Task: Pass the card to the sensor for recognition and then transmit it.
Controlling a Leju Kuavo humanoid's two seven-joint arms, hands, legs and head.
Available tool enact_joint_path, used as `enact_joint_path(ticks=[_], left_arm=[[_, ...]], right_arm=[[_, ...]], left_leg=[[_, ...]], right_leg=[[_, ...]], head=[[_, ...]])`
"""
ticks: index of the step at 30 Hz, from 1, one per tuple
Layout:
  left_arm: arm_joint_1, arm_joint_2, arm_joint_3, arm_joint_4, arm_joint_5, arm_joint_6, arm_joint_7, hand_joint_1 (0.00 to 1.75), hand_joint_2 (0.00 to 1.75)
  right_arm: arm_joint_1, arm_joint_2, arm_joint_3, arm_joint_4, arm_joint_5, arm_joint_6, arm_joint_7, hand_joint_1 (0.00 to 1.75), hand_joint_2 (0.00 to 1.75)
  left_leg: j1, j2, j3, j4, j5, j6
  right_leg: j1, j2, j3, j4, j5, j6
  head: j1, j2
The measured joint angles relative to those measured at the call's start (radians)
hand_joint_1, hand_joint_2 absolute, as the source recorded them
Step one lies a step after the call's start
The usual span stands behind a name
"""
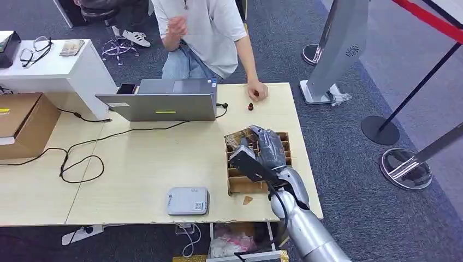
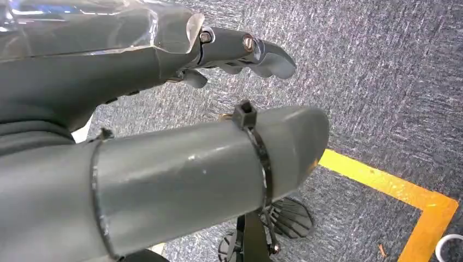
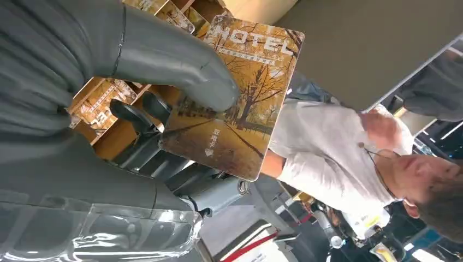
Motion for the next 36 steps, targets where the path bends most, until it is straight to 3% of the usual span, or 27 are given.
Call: enact_joint_path(ticks=[2, 7, 9, 14, 18, 26, 36], left_arm=[[0.000, 0.000, 0.000, 0.000, 0.000, 0.000, 0.000, 0.00, 0.00], [0.000, -0.005, 0.000, 0.000, -0.003, 0.005, -0.016, 0.00, 0.00], [0.000, -0.009, 0.000, 0.000, -0.002, 0.010, -0.021, 0.00, 0.00], [-0.002, -0.018, 0.000, 0.000, 0.003, 0.021, -0.016, 0.00, 0.00], [-0.002, -0.017, 0.000, 0.000, 0.012, 0.002, 0.029, 0.00, 0.00], [-0.004, -0.016, 0.000, 0.000, 0.012, -0.003, 0.042, 0.00, 0.00], [-0.005, -0.011, 0.000, 0.000, 0.006, -0.003, 0.050, 0.00, 0.00]], right_arm=[[0.000, -0.001, 0.000, -0.001, -0.015, 0.013, -0.001, 1.75, 1.75], [0.051, -0.012, 0.016, -0.059, -0.254, 0.240, 0.009, 1.75, 1.75], [0.082, -0.017, 0.030, -0.087, -0.316, 0.295, 0.023, 1.75, 1.75], [0.127, -0.018, 0.067, -0.120, -0.385, 0.349, 0.066, 1.75, 1.75], [0.143, -0.015, 0.108, -0.161, -0.470, 0.425, 0.098, 1.75, 1.75], [0.150, -0.013, 0.172, -0.186, -0.541, 0.430, 0.111, 1.75, 1.75], [0.164, -0.016, 0.180, -0.227, -0.544, 0.421, 0.113, 1.75, 1.75]], left_leg=[[0.000, 0.000, 0.000, 0.000, 0.000, 0.000], [0.000, -0.001, 0.000, 0.000, 0.000, 0.000], [0.000, 0.000, 0.000, 0.000, 0.000, 0.000], [0.000, 0.000, 0.000, 0.000, -0.001, 0.000], [0.000, 0.000, 0.000, 0.000, 0.000, 0.000], [0.000, 0.000, 0.000, 0.000, 0.000, 0.000], [0.000, 0.000, 0.000, 0.000, 0.000, 0.000]], right_leg=[[0.000, 0.000, 0.000, 0.000, 0.000, 0.000], [0.000, 0.000, 0.000, 0.000, 0.000, 0.000], [0.000, 0.000, 0.000, 0.000, 0.000, 0.000], [0.000, 0.000, 0.000, 0.000, 0.000, 0.000], [0.000, 0.000, 0.000, 0.000, 0.000, 0.000], [0.000, 0.000, 0.000, 0.000, 0.000, 0.000], [0.000, 0.000, 0.000, 0.000, 0.000, 0.000]], head=[[0.000, 0.000], [0.000, 0.000], [0.000, 0.000], [0.000, 0.000], [0.000, 0.000], [0.000, 0.000], [0.000, 0.000]])
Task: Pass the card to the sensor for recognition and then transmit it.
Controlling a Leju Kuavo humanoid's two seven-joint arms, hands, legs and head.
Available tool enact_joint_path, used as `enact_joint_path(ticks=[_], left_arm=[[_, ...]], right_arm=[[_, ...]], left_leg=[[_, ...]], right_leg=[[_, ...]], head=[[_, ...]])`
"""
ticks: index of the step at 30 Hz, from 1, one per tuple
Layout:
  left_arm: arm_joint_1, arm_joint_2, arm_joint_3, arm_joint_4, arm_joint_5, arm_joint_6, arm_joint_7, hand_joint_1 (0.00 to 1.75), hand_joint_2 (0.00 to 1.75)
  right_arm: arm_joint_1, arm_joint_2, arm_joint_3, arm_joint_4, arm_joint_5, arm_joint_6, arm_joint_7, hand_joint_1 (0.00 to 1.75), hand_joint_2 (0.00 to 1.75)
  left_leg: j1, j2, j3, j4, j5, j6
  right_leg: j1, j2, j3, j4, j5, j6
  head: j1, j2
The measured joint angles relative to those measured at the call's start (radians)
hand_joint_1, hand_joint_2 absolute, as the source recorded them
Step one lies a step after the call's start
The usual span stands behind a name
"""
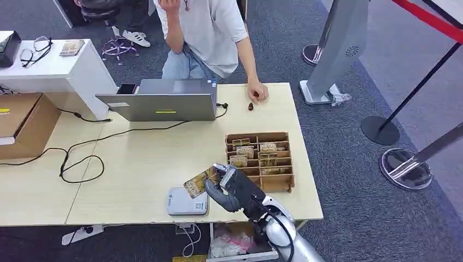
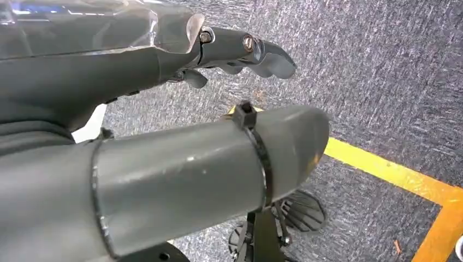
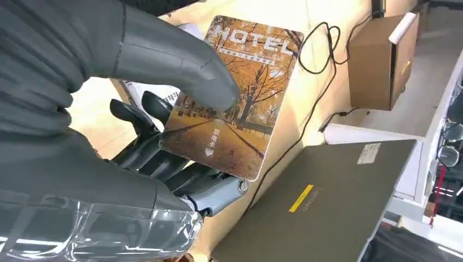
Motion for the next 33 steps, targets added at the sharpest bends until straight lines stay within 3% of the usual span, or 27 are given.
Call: enact_joint_path(ticks=[10, 20, 33], left_arm=[[-0.001, 0.002, -0.001, 0.000, -0.019, -0.010, -0.001, 0.00, 0.00], [-0.005, 0.001, -0.003, 0.000, -0.024, 0.005, 0.011, 0.00, 0.00], [-0.005, 0.003, -0.008, 0.000, -0.027, -0.003, 0.003, 0.00, 0.00]], right_arm=[[-0.012, 0.007, 0.029, -0.018, 0.034, -0.002, 0.045, 1.75, 1.75], [-0.081, 0.064, 0.075, 0.182, 0.050, -0.004, 0.066, 1.75, 1.75], [-0.103, 0.097, 0.113, 0.275, 0.080, 0.000, 0.092, 1.75, 1.75]], left_leg=[[0.000, 0.000, 0.000, 0.000, 0.000, 0.000], [0.000, 0.000, 0.000, 0.000, 0.000, 0.000], [0.000, 0.000, 0.000, 0.000, 0.000, 0.000]], right_leg=[[0.000, 0.000, 0.000, 0.000, 0.000, 0.000], [0.000, 0.000, 0.000, 0.000, 0.000, 0.000], [0.000, 0.000, 0.000, 0.000, 0.000, 0.000]], head=[[0.000, 0.000], [0.000, 0.000], [0.000, 0.000]])
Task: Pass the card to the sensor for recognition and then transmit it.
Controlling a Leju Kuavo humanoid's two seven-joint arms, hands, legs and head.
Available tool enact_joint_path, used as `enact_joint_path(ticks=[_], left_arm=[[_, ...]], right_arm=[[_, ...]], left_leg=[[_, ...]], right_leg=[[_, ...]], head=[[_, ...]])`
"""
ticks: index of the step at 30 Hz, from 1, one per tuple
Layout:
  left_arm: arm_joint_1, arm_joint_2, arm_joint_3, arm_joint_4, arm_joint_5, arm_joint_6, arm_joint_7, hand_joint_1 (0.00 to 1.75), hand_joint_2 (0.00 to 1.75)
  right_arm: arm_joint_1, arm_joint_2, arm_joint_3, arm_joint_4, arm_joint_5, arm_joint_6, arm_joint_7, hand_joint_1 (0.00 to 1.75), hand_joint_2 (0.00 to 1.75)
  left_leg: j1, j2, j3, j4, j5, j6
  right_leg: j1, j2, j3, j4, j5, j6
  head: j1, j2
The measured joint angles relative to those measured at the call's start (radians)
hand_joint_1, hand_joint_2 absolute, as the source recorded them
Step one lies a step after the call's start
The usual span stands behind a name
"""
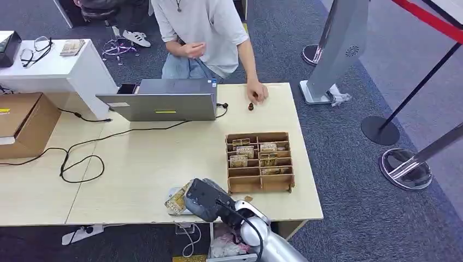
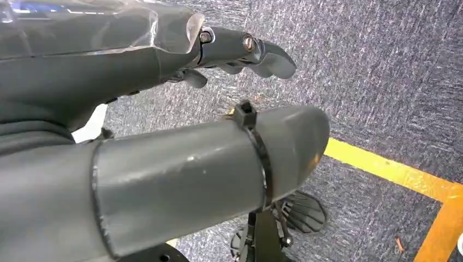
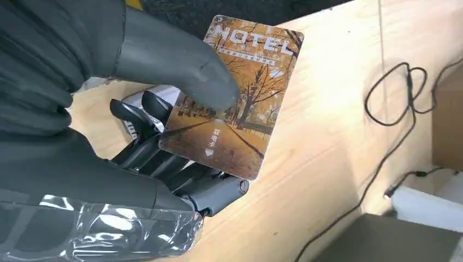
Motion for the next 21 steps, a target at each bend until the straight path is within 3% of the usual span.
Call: enact_joint_path(ticks=[21], left_arm=[[-0.017, -0.010, -0.002, 0.000, -0.006, 0.011, 0.017, 0.00, 0.00]], right_arm=[[-0.056, 0.026, 0.028, 0.094, 0.144, -0.089, 0.086, 1.75, 1.75]], left_leg=[[0.000, 0.000, 0.000, 0.000, 0.000, 0.000]], right_leg=[[0.000, 0.000, 0.000, 0.000, 0.000, 0.000]], head=[[0.000, 0.000]])
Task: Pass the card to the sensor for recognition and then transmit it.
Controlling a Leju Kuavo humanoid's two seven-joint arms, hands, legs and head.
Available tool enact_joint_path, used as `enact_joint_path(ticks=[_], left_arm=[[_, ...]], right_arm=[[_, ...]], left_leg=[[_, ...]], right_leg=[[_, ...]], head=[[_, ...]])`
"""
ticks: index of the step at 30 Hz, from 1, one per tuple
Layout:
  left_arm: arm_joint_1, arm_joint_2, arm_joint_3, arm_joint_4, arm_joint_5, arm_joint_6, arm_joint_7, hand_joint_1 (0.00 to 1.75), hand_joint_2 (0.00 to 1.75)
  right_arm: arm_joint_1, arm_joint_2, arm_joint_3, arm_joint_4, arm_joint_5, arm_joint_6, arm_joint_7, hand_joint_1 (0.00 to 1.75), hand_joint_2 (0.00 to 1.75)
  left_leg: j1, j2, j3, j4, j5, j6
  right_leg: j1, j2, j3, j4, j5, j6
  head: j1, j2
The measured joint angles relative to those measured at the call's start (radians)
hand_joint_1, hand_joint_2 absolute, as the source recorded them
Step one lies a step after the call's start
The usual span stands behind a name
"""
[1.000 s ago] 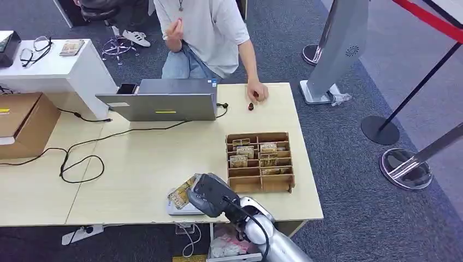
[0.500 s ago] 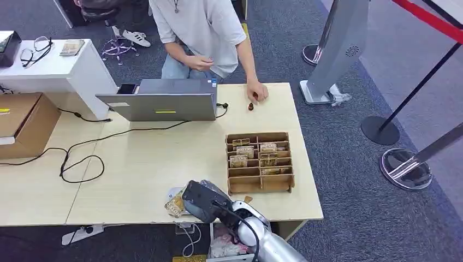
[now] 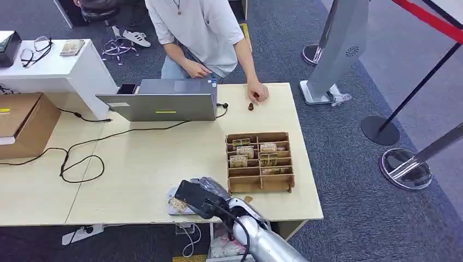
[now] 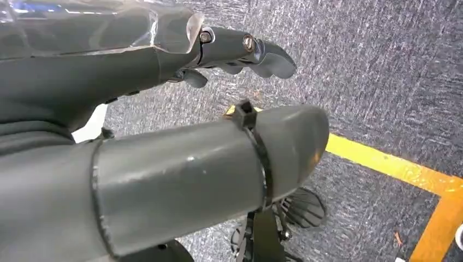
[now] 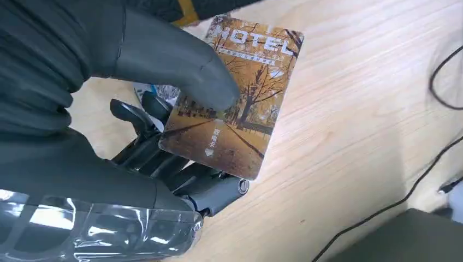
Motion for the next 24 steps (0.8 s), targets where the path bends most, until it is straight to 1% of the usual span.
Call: enact_joint_path(ticks=[8, 12, 18, 24], left_arm=[[-0.005, 0.000, -0.001, 0.000, -0.003, 0.000, 0.002, 0.00, 0.00], [-0.004, 0.002, -0.013, 0.000, -0.014, -0.017, 0.000, 0.00, 0.00], [-0.003, 0.008, -0.016, 0.000, -0.013, -0.019, 0.000, 0.00, 0.00], [-0.003, 0.010, -0.016, 0.000, -0.007, -0.018, 0.003, 0.00, 0.00]], right_arm=[[-0.007, 0.008, 0.000, 0.033, 0.042, -0.020, 0.016, 1.75, 1.75], [-0.011, 0.008, 0.000, 0.047, 0.078, -0.036, 0.032, 1.75, 1.75], [-0.014, 0.011, 0.000, 0.070, 0.108, -0.037, 0.038, 1.75, 1.75], [-0.028, 0.024, 0.000, 0.090, 0.127, -0.037, 0.045, 1.75, 1.75]], left_leg=[[0.000, 0.000, 0.000, 0.000, 0.000, 0.000], [0.000, 0.000, 0.000, 0.000, 0.000, 0.000], [0.000, 0.000, 0.000, 0.000, 0.000, 0.000], [0.000, 0.000, 0.000, 0.000, 0.000, 0.000]], right_leg=[[0.000, 0.000, 0.000, 0.000, 0.000, 0.000], [0.000, 0.000, 0.000, 0.000, 0.000, 0.000], [0.000, 0.000, 0.000, 0.000, 0.000, 0.000], [0.000, 0.000, 0.000, 0.000, 0.000, 0.000]], head=[[0.000, 0.000], [0.000, 0.000], [0.000, 0.000], [0.000, 0.000]])
